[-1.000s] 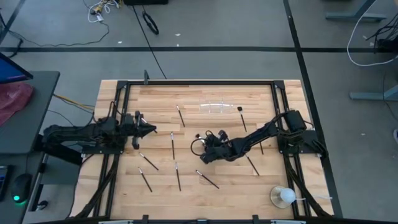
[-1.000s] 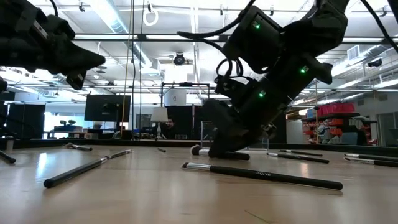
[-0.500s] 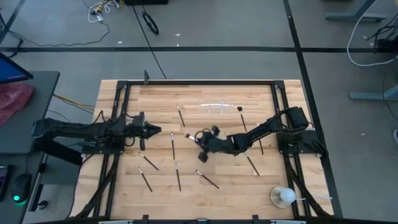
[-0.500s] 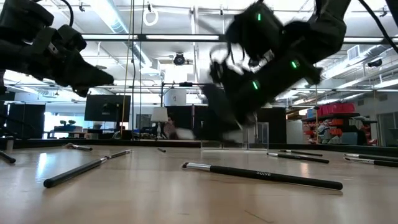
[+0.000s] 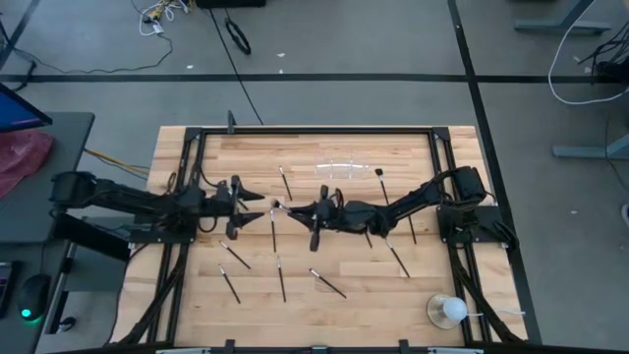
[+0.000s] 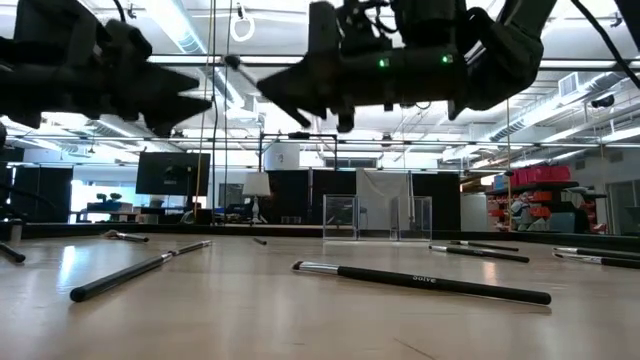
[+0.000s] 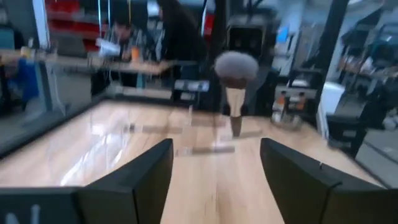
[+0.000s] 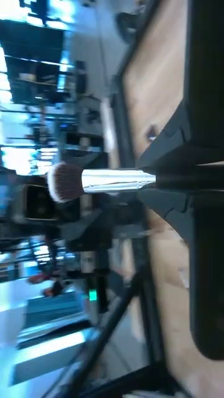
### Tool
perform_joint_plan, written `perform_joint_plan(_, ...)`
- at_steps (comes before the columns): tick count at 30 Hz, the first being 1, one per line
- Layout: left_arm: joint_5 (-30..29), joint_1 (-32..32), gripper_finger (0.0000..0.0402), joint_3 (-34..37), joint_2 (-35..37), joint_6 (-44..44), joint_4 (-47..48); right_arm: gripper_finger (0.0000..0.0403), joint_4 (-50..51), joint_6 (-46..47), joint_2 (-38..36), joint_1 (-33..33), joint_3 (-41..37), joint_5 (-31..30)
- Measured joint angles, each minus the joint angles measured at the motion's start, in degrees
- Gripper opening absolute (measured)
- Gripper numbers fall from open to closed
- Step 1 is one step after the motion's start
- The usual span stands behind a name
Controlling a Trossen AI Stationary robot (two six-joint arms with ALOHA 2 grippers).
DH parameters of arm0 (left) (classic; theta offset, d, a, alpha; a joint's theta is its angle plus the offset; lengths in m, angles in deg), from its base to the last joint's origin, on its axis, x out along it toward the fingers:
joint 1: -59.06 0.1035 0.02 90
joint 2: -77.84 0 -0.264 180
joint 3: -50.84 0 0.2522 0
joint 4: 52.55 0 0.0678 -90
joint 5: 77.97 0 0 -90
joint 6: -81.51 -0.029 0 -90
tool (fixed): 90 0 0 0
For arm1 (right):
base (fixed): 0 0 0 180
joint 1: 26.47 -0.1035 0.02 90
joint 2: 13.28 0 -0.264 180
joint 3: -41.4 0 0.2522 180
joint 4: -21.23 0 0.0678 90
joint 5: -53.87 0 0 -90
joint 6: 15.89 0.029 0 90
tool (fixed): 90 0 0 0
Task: Put items in baskets/containers
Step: Put the black blush brush into the transparent organizer
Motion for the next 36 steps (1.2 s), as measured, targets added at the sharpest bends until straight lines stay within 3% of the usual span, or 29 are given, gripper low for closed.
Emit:
perform_joint_plan(3,0.0,0.0,0.025,0.0,-6.1,-0.5,-10.5,0.003,-2.9,-1.4,0.0,0.1,0.0,-0.1)
perform_joint_plan(8,0.9,0.0,0.0235,-4.2,-16.4,-0.3,-19.1,0.003,-7.1,-3.6,-0.1,0.2,0.1,-0.4)
perform_joint_plan(17,3.4,0.2,0.0229,-15.5,-29.2,-0.6,-24.1,0.003,-7.8,-5.0,-0.1,0.0,0.1,-2.5)
perform_joint_plan(22,5.5,0.2,0.0199,-17.5,-31.0,-0.5,-24.3,0.003,-12.2,-6.0,-0.1,-0.8,-2.9,-5.8)
perform_joint_plan(31,4.7,1.8,0.0082,-18.3,-31.3,1.0,-24.7,0.003,-17.9,-4.2,-0.2,-1.0,-6.9,-6.7)
perform_joint_plan(36,6.1,2.1,0.0069,-20.5,-31.2,1.0,-21.7,0.003,-18.6,-4.7,-0.2,-1.0,-7.0,-7.1)
